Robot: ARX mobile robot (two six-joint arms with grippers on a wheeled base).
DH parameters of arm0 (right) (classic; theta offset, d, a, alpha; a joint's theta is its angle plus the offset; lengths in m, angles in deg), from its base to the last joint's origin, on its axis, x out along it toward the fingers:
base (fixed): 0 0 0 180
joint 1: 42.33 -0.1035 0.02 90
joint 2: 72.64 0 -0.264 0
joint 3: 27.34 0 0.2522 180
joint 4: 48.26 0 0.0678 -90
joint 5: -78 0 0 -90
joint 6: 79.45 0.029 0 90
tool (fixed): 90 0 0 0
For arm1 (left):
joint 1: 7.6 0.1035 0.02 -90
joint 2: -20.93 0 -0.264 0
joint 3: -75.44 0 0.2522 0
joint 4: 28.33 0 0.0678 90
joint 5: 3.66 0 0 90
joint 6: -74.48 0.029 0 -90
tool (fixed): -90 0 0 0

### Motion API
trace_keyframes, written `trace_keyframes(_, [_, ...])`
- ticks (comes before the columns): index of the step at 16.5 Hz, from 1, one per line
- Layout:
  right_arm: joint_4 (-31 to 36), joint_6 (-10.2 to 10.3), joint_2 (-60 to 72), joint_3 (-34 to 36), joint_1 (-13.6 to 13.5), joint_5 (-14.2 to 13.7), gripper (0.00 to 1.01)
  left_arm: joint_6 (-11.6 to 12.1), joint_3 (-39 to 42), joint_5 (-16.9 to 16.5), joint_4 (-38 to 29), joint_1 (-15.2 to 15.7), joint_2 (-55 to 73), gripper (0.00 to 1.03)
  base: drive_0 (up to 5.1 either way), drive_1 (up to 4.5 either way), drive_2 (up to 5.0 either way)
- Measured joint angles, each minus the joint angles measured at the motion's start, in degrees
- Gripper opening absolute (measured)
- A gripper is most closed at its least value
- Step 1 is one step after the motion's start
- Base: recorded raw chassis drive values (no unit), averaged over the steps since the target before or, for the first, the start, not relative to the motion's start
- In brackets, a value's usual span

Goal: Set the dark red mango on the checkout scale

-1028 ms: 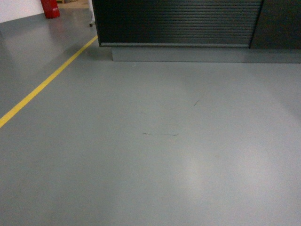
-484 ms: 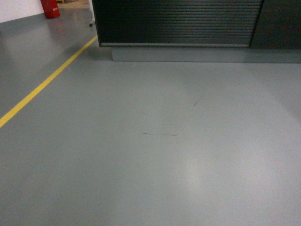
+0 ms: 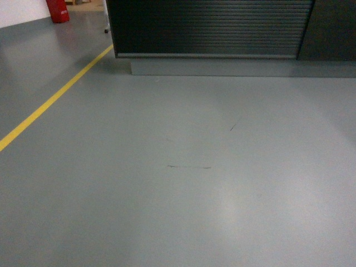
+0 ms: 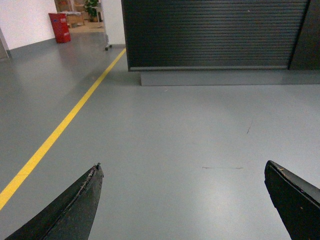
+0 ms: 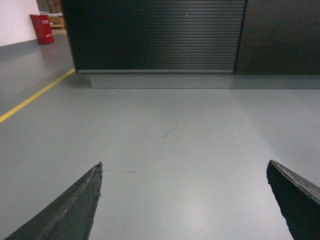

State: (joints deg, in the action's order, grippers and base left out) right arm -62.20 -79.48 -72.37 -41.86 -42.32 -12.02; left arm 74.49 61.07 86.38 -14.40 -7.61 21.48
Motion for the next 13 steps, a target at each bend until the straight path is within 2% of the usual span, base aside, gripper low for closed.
trace_keyframes(13, [-0.09, 0.00, 0.00, 0.00, 0.00, 0.02, 0.98, 0.00, 0.00, 0.00, 0.24, 0.00, 0.00, 0.98, 0.0, 4.34, -4.3])
